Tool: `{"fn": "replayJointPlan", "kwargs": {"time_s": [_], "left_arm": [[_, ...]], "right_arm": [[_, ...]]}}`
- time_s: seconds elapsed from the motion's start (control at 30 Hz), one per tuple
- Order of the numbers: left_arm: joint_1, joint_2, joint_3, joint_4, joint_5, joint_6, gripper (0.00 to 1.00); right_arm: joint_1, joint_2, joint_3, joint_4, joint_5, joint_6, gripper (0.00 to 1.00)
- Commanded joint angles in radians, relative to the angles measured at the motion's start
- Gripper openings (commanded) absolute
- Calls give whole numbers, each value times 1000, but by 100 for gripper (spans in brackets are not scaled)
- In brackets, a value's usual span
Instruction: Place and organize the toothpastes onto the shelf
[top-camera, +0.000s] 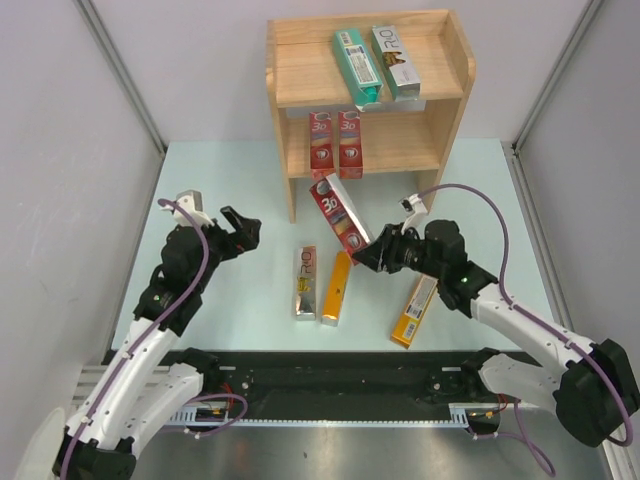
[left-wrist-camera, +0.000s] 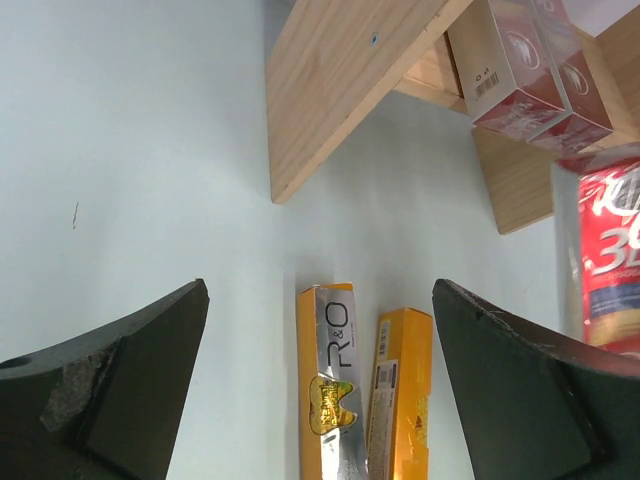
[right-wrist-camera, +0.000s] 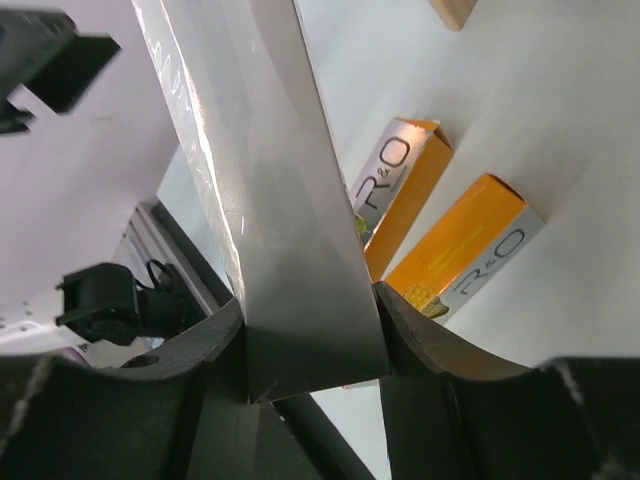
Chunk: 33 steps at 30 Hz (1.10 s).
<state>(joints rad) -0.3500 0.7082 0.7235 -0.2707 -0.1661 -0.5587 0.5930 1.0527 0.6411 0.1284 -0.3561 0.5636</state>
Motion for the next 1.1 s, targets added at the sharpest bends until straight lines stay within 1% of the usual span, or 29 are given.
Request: {"fn": "replayJointPlan", "kwargs": {"time_s": [0.0, 0.1, 0.3, 0.53, 0.7, 0.83, 1.07], "left_arm": [[6, 4, -15, 10, -10, 19, 100], [6, 5, -22, 10, -3, 17, 100], [6, 7, -47, 14, 13, 11, 100], [6, 4, -65, 11, 16, 10, 100], [6, 4, -78, 21, 31, 5, 100], [6, 5, -84, 21, 43, 5, 100], [6, -6, -91, 14, 69, 5, 100]], "right_arm": [[-64, -14, 97, 146, -122, 102, 27], [-114, 6, 118, 200, -181, 146, 27], [-226, 78, 140, 315, -283, 315, 26], [-358, 124, 144, 482, -365, 470, 26], [-447, 185, 152, 569, -394, 576, 27], [-472, 268, 183, 625, -402, 633, 27], [-469, 427, 238, 761, -376, 734, 25]]}}
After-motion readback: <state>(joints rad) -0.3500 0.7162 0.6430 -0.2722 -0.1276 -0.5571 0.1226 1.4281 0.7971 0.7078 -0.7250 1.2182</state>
